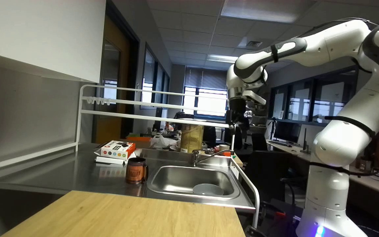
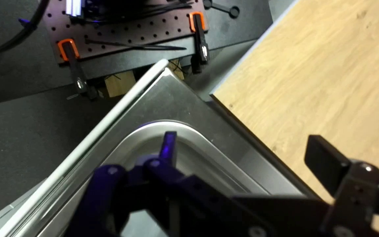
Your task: Move the cup into the sink
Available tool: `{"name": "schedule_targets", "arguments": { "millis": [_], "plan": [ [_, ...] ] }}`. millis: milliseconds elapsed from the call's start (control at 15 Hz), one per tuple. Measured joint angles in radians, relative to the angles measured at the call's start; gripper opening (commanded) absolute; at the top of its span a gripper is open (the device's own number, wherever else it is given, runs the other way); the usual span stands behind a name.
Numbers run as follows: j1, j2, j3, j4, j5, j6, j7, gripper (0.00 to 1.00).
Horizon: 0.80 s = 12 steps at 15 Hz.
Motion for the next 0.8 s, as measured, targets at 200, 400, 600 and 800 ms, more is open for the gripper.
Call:
{"name": "schedule_targets", "arguments": {
  "millis": [200,400,600,800],
  "plan": [
    [0.001,0.187,0.056,0.14,0.043,0.021,0.154,1.0],
    [0.012,0.374,0.095,0.304,0.058,0.017,0.285,1.0],
    [0.028,0.547,0.107,0.468,0.064,-0.005,0.37,1.0],
    [0.04,0.7,0.107,0.631,0.091,-0.045,0.421,1.0]
  ]
}}
